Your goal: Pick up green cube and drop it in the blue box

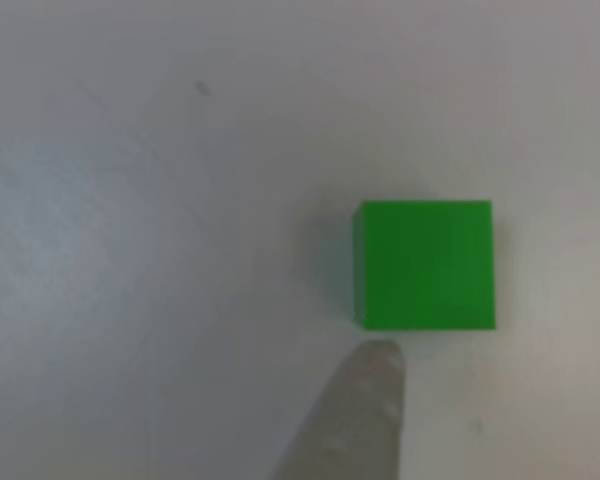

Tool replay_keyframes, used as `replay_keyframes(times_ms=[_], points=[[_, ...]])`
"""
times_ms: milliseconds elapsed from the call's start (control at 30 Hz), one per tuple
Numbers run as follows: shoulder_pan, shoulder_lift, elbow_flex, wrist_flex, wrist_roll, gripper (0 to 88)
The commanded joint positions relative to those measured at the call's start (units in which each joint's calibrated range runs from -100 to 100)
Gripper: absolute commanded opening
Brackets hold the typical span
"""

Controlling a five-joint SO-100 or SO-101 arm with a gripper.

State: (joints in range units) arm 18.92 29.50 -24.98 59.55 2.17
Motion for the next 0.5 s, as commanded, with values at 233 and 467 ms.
replay_keyframes(times_ms=[233, 467], points=[[-0.2, -0.8, -4.3, -0.4, -0.1, 26.6], [-0.6, 0.0, -4.3, -2.4, -0.1, 26.6]])
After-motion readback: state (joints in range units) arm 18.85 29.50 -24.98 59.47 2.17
